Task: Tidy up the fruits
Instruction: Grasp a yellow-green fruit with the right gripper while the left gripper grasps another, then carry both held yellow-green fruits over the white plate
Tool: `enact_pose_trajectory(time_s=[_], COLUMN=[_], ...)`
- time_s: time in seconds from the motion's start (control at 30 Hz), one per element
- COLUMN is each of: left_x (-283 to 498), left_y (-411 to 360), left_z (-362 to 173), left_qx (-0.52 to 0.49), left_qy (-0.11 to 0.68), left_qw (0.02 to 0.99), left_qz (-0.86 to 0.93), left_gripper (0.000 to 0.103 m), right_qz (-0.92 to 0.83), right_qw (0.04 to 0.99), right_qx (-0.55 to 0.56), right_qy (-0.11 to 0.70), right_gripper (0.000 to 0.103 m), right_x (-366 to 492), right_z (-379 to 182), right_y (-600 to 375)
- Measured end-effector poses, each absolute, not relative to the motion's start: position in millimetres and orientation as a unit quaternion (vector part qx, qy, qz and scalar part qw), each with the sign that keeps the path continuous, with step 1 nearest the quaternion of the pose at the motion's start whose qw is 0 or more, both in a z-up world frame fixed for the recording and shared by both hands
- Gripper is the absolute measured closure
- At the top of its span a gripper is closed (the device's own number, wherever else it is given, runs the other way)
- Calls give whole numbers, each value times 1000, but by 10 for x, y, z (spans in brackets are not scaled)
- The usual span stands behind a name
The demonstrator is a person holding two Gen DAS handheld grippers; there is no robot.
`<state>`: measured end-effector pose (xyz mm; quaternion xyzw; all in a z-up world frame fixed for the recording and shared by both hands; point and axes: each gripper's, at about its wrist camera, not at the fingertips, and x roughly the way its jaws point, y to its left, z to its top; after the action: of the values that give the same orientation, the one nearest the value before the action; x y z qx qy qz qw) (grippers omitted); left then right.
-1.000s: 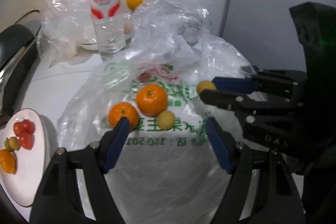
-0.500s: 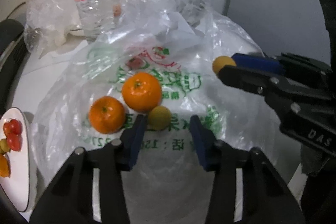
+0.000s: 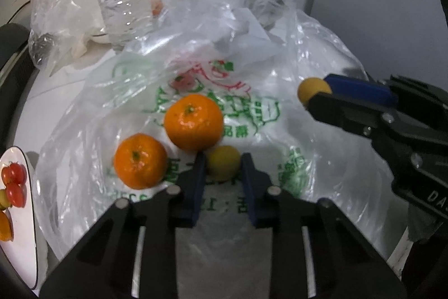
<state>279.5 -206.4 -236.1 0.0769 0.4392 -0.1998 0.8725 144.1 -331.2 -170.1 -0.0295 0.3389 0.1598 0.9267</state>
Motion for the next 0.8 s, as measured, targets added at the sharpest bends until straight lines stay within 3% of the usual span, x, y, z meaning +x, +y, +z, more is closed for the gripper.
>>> enact_pose_trajectory(time_s=[0.8], left_x=[2248], left_y=[-1693], left_z=[-1957], left_qx=[57], left_qy=[391], left_qw=[893], left_qz=[-216], left_gripper=[77], right_qz=[163], right_qw=[929], right_qx=[-54], right_qy=[328], right_gripper=[77], right_x=[1180], right_z=[-1544], right_y=[-2933])
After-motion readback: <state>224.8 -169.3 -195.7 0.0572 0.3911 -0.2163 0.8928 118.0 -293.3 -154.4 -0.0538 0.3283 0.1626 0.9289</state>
